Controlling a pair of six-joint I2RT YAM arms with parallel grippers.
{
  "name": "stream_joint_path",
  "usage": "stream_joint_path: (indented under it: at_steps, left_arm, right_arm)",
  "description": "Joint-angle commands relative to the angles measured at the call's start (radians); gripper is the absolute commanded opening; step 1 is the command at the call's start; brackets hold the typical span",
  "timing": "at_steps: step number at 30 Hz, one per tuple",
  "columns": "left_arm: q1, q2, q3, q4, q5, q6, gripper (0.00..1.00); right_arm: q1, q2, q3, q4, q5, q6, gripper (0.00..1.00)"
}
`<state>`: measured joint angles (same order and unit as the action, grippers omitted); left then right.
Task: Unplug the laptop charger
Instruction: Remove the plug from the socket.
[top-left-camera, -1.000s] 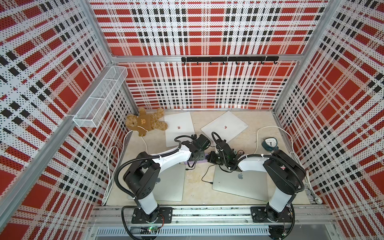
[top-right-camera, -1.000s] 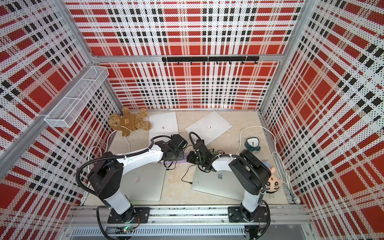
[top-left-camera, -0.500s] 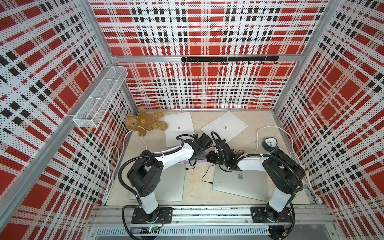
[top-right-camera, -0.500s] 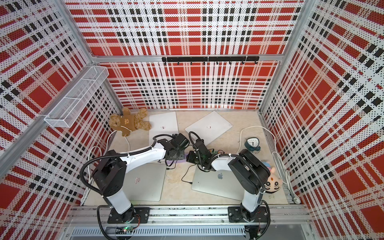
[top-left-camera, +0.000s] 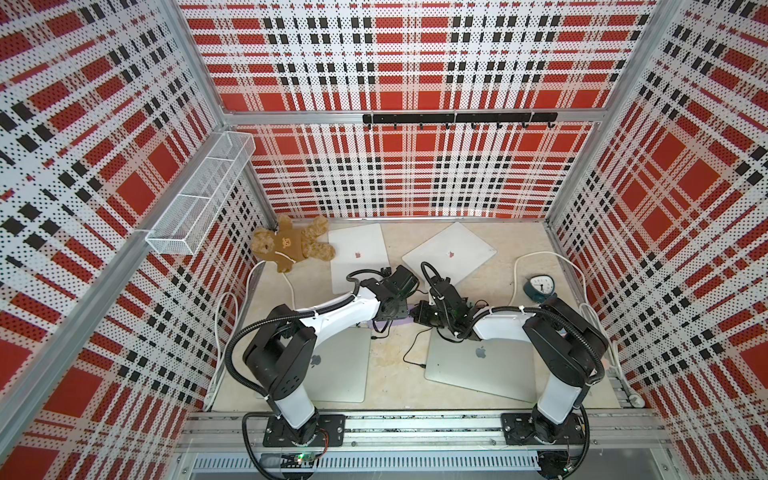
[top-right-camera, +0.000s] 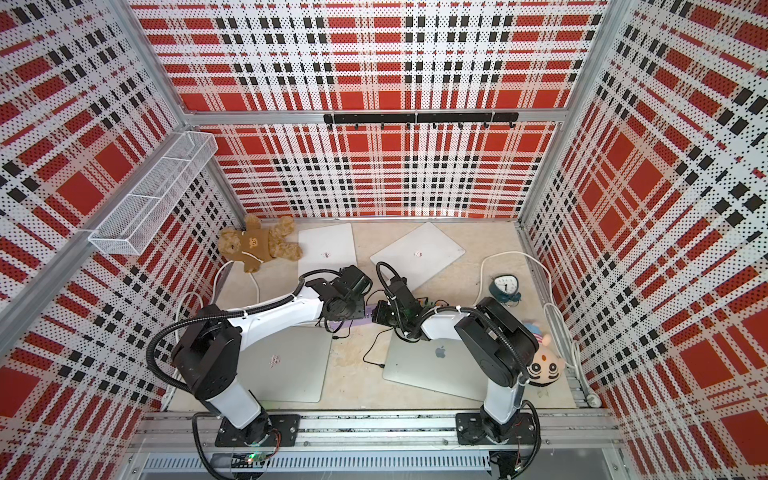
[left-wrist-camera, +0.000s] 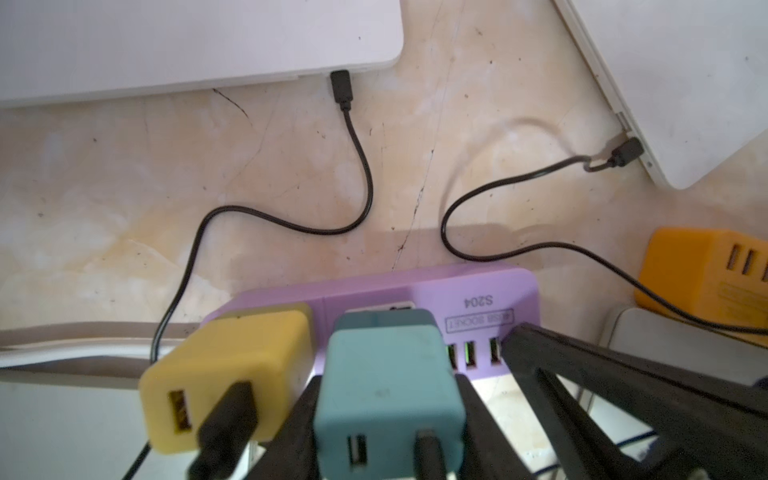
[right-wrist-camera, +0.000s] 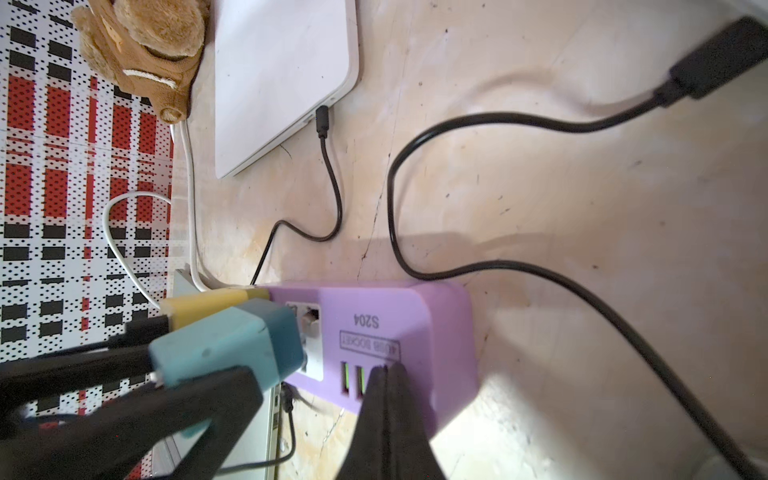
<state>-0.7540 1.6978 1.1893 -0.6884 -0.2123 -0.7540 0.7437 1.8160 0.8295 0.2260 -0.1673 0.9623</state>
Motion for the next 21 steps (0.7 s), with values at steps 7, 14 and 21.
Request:
stream_joint_path:
  at_steps: [7,14,21]
  left_arm:
    - [-0.079,0.018,0.107,-0.003,0.070,0.031,0.00]
    - [-0.040,-0.064,0.053,-0.036,0.040,0.015,0.00]
    - [-0.019,-0.137,0.019,-0.035,0.046,0.018,0.00]
  right_arm:
    - [0.009,0.156,-0.077,-0.337,0.023,-0.004,0.00]
    - [0.008,0.056,-0.046,-0.310,-0.034,-0.006,0.00]
    - [0.008,-0.017,0.003,-0.307,-0.077,-0.042,0.01]
